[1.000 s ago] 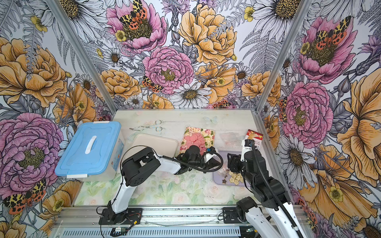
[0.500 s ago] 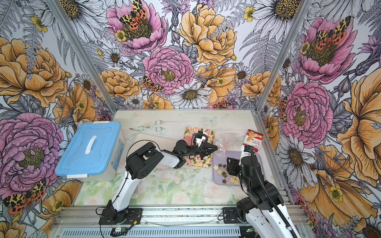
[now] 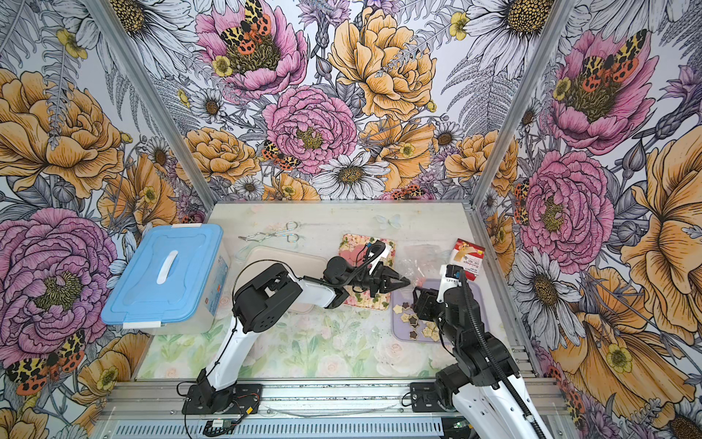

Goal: Pour cookies out of the ziploc bag
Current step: Pick up the ziploc bag from the tray.

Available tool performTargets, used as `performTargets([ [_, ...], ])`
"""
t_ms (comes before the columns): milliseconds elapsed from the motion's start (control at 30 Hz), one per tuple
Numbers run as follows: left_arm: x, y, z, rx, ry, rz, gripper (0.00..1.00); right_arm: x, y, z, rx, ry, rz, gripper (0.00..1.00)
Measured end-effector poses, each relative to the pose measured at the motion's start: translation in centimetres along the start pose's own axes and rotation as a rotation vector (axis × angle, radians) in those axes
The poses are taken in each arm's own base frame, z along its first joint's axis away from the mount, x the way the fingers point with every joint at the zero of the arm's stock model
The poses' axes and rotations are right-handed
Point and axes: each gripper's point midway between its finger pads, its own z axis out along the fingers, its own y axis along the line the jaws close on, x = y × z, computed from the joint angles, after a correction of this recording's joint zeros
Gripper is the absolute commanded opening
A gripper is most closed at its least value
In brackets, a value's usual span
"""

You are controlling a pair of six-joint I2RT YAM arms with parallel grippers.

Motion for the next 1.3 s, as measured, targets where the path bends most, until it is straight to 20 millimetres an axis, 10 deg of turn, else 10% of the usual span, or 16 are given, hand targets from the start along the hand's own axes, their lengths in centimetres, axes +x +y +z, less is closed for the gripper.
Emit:
performTargets([
  [233,-1.3,-1.4,-1.9,-0.020,-0.007,-0.067,0.00,-0.5,0.5,-0.7,-0.033,-0.033,-0.007,0.58],
  [800,-1.8,-4.5,1.2,0.081,0.007,-0.052,0.00,-0.1,1.9,0.1,-0.109,-0.001,-0.025,0.57],
  [1300,0.1,-2.8,1.7,0.083,0.019,-0.056,0.00,0.2,1.3,-0.1,-0.085,-0.005,-0.044,0.30],
])
